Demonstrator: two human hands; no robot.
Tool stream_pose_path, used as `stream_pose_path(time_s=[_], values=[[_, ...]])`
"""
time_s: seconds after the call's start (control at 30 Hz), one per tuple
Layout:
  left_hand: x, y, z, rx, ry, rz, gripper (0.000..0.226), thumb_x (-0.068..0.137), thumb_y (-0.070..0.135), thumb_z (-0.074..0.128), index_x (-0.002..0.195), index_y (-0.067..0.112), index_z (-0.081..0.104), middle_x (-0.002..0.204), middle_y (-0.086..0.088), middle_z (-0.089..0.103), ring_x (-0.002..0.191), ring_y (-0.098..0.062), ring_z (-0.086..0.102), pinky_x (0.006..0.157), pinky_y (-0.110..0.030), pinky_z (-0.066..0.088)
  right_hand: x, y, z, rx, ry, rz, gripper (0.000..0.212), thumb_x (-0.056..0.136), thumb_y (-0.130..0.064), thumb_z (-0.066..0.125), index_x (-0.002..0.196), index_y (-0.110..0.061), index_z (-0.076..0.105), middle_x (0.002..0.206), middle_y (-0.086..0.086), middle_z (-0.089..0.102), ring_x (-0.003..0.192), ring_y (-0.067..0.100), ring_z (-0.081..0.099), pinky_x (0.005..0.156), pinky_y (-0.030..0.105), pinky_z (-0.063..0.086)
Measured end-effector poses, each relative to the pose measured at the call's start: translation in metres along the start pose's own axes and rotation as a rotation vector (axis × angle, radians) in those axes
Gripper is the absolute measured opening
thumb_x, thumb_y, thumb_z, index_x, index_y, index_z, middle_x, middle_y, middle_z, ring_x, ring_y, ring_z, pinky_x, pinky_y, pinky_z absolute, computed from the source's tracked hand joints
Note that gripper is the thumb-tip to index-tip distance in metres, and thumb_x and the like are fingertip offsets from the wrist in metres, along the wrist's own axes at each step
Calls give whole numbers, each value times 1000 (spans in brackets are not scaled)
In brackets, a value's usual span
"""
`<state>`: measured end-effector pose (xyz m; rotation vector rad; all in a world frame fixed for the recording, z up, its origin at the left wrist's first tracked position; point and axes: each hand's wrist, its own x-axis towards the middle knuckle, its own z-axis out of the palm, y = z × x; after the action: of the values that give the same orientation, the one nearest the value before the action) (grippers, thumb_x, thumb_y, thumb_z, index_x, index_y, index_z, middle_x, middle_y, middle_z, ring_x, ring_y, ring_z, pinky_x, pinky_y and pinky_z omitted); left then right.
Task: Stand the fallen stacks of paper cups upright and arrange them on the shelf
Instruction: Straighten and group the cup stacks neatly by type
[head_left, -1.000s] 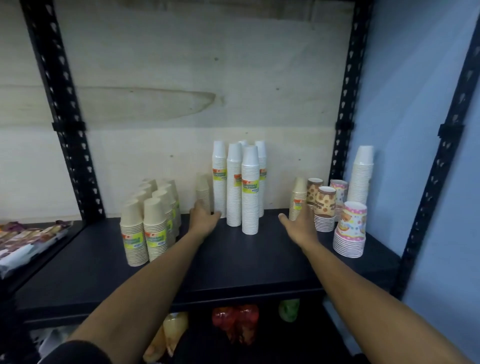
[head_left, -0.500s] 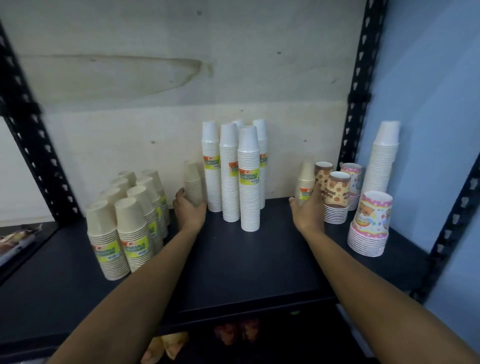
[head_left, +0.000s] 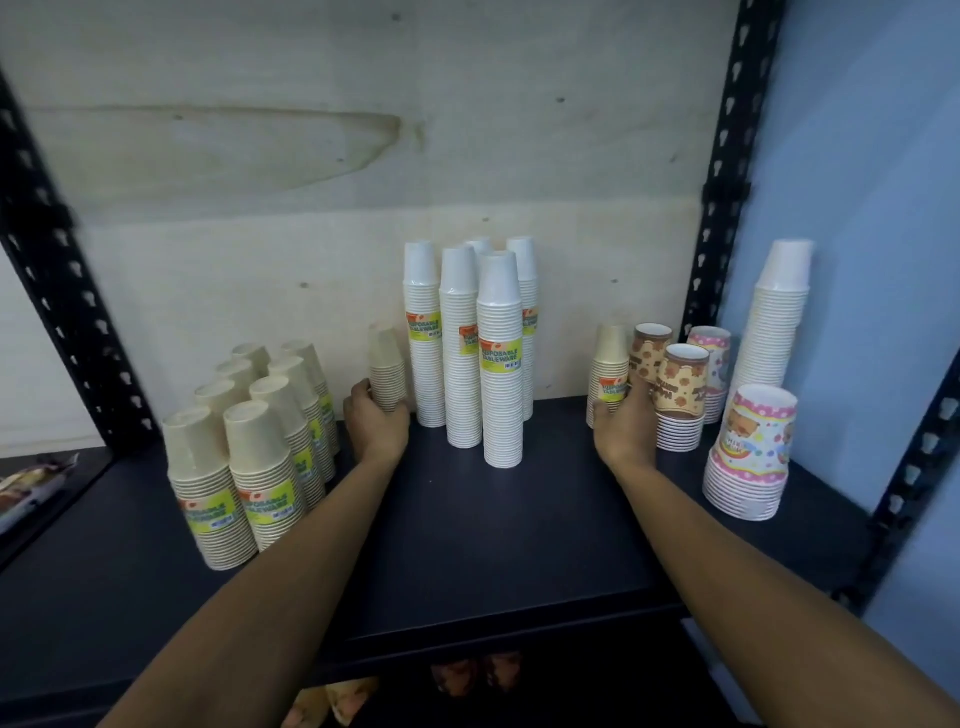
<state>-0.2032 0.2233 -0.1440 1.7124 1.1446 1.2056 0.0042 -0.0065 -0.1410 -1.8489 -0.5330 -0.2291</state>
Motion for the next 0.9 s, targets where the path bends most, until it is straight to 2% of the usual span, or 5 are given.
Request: stream_pose_path(time_s=[0.2, 0.37, 0.53, 0.7, 0.9], values=[[-23, 17, -14, -16, 15, 59, 57, 83, 20, 76, 135, 8, 55, 125, -13, 62, 111, -29, 62, 95, -41, 53, -14, -11, -15, 5, -39, -67, 58, 95, -13, 67, 147, -10, 42, 142, 12, 56, 128, 31, 54, 106, 39, 43], [-58, 34, -30, -23, -19, 106, 59, 86, 23, 76, 139, 12, 52, 128, -10, 59, 116, -27, 59, 101, -44, 51, -34, -22, -42, 8, -92, -99, 55, 95, -19, 69, 144, -12, 45, 139, 10, 58, 125, 30, 56, 105, 41, 44], [-102, 56, -56, -57, -46, 193, 58, 83, 25, 80, 135, 11, 56, 124, -6, 65, 110, -22, 64, 95, -36, 52, -58, -39, -72, 63, -115, -131, 51, 92, -21, 70, 138, -14, 47, 133, 9, 62, 120, 29, 60, 103, 47, 49], [-165, 68, -97, -112, -92, 300, 55, 85, 28, 80, 133, 12, 58, 119, 5, 66, 105, -11, 63, 87, -27, 49, -92, -63, -90, 106, -137, -207, 44, 92, -21, 71, 131, -13, 51, 123, 7, 67, 109, 26, 64, 86, 34, 48], [-205, 49, -168, -38, -89, 357, 55, 86, 26, 80, 134, 17, 55, 119, 11, 62, 105, -3, 58, 80, -8, 44, -149, -94, -85, 167, -257, -263, 44, 93, -26, 71, 131, -13, 53, 121, 5, 68, 102, 19, 62, 80, 27, 44]])
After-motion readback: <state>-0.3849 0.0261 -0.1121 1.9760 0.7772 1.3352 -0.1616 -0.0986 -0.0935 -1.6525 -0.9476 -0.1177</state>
